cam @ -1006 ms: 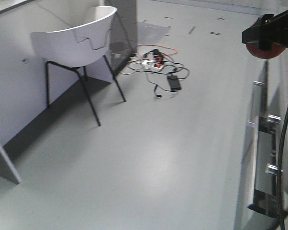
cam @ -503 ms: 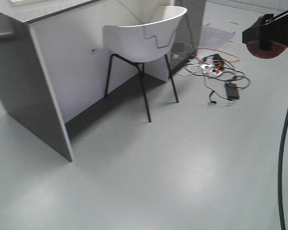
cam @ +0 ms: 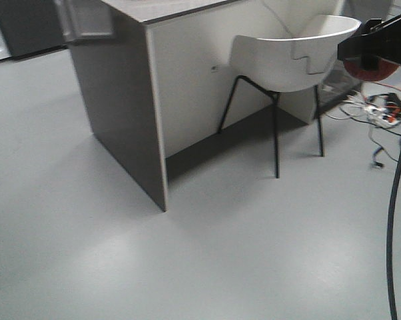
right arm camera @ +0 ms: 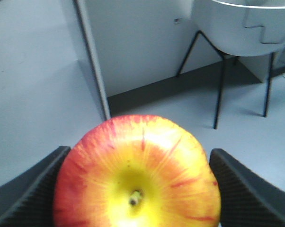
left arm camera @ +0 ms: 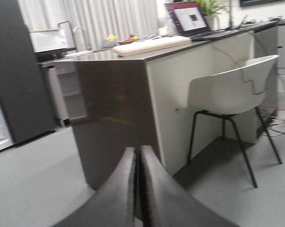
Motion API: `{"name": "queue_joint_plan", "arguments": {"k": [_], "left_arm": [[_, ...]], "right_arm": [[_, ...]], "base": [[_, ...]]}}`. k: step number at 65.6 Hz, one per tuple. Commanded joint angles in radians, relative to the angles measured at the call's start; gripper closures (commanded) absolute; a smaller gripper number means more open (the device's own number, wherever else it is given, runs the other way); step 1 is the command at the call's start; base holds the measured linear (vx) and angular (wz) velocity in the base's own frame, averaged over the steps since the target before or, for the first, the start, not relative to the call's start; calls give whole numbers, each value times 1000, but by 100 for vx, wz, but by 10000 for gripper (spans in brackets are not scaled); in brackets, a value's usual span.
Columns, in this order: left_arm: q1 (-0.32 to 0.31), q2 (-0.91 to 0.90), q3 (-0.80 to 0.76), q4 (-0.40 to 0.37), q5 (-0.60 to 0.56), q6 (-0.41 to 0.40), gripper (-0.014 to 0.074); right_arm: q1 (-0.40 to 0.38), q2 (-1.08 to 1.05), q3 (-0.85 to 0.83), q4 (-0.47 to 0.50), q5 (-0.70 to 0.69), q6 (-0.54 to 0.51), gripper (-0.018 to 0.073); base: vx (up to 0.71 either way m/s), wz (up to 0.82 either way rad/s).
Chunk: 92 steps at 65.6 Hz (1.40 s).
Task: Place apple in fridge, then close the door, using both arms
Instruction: 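Drive backward and turn away from the counter holding the apple, then drive toward the open fridge with the apple in the right gripper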
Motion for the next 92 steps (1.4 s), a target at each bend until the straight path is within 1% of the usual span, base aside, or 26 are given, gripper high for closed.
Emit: {"name": "queue_joint_plan", "arguments": {"k": [1, 62, 92], "left_arm": [[2, -14, -18, -7, -73, -11, 603], [2, -14, -18, -7, -73, -11, 603], [2, -14, -18, -7, -73, -11, 603]], "right_arm": [[-3, -35, -33, 18, -73, -11, 458], [-3, -35, -33, 18, -73, -11, 458], [-3, -35, -33, 18, -73, -11, 458]], "base": [[1, 48], [3, 45], [6, 29]]}}
